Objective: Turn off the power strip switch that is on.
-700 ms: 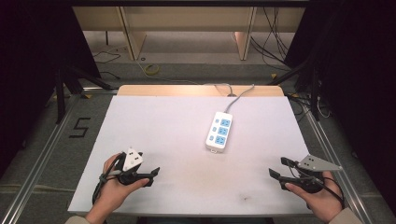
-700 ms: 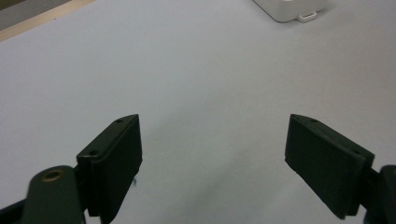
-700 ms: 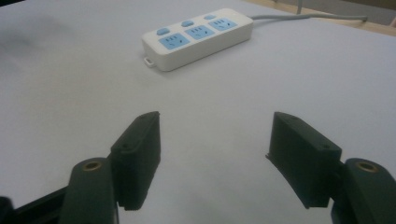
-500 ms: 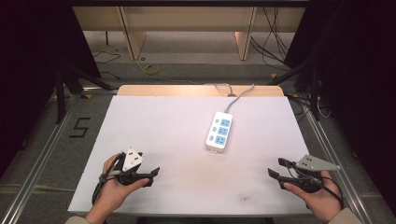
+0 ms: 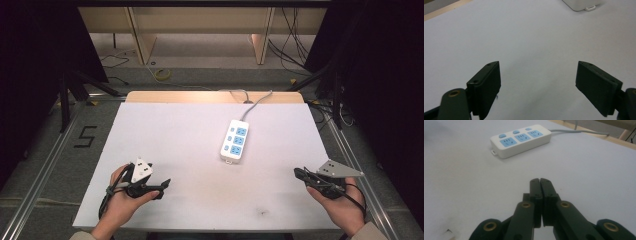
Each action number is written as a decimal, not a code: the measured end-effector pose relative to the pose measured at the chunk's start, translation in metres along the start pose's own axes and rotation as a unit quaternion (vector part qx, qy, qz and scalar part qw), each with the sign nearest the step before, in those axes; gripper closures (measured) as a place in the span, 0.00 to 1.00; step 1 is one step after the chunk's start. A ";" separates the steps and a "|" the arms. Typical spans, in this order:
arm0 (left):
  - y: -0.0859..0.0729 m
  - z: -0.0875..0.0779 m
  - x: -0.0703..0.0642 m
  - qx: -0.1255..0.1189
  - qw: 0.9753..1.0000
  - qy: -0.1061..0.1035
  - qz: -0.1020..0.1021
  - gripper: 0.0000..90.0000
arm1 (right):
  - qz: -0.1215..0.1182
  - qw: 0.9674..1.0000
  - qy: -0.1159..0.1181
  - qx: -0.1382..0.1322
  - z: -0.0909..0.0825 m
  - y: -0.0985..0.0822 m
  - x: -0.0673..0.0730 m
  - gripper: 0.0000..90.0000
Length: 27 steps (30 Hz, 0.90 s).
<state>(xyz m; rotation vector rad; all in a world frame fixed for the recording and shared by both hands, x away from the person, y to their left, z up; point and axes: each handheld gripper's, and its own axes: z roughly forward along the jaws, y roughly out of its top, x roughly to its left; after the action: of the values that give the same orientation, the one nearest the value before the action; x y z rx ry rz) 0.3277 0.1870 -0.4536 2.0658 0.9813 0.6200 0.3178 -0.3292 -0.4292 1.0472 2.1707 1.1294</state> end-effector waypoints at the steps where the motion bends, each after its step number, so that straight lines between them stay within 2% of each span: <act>1: 0.000 0.000 0.000 0.000 1.000 0.001 0.001 0.22 | -0.001 1.000 0.001 0.003 0.000 0.001 0.000 1.00; 11: 0.000 0.001 0.000 0.002 1.000 0.001 -0.001 0.23 | 0.002 1.000 0.004 0.008 0.007 0.008 0.000 1.00; 15: 0.000 0.001 0.000 0.003 1.000 0.002 0.000 0.23 | -0.004 1.000 0.004 0.009 0.010 0.013 -0.001 1.00; 27: 0.001 0.002 -0.002 0.003 1.000 0.002 0.000 0.23 | -0.001 1.000 0.013 0.017 0.022 0.023 -0.006 1.00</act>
<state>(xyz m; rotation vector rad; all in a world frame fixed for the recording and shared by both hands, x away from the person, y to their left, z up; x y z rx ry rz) 0.3285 0.1846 -0.4546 2.0706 0.9879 0.6219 0.3467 -0.3152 -0.4216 1.0497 2.2184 1.1146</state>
